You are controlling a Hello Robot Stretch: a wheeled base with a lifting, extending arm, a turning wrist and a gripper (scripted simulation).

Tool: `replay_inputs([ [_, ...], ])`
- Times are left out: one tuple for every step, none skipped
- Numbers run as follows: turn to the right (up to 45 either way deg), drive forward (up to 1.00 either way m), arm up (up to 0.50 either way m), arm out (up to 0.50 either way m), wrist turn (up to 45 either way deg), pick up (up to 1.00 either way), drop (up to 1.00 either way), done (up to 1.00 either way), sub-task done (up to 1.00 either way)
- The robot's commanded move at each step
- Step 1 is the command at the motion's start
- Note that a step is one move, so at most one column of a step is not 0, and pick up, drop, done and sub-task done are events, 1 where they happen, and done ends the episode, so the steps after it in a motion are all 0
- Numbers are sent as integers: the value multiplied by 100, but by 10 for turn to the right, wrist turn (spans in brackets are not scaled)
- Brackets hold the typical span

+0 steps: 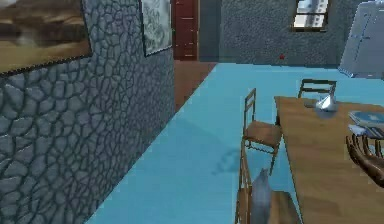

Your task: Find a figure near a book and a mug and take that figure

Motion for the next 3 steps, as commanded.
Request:
replay_inputs([
  [450,0,0,0,0,0,0,0,0],
  [450,0,0,0,0,0,0,0,0],
  [150,0,0,0,0,0,0,0,0],
])
